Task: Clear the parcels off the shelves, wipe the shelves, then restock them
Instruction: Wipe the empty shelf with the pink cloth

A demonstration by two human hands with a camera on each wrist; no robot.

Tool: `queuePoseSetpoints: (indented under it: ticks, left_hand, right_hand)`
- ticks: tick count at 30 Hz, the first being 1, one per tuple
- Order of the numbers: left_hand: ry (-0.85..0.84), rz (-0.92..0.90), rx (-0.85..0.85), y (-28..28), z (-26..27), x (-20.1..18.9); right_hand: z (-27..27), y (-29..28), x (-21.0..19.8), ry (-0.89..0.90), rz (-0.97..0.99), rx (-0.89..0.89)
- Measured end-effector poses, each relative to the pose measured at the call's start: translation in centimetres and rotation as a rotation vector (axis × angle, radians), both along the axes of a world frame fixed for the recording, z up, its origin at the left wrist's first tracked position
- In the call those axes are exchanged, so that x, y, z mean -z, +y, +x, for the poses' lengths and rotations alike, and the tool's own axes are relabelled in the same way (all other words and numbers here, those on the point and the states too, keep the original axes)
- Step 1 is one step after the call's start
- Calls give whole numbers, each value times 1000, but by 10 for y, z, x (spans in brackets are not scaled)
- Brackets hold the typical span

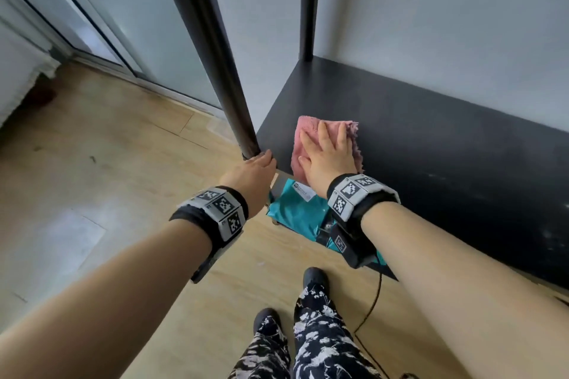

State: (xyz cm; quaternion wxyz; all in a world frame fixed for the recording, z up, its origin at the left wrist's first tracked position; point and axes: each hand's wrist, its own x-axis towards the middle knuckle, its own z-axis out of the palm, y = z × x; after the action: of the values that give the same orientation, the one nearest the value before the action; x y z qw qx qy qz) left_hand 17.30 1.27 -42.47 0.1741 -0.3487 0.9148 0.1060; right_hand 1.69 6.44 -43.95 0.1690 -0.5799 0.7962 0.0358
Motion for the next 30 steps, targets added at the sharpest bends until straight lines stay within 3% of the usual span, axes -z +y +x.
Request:
queuePoseSetpoints:
  ticks: [7,13,17,21,26,28,30]
  left_hand:
    - [35,21,-13,4,9,-2]
    - [-21,0,17,6,7,-7]
    - [-15,5,2,8,9,-5]
    - [-22,5,13,7,20,4]
    - [83,85,-217,8,34,0]
    - [122,84,-279,8,36,-4]
    - [136,80,-296,8,36,-5]
  right_hand:
    - [-3,33,2,-12,-34,-212]
    - [-63,35,-7,-2,25,2]
    - [-50,4,-6,4,91,112]
    - [-1,-17,-5,-9,36,-78]
    - [9,-2,-5,-5,20,-380]
    - [-9,-4,-7,-15,45,-396]
    - [-25,-20,-5,-25,85,-304]
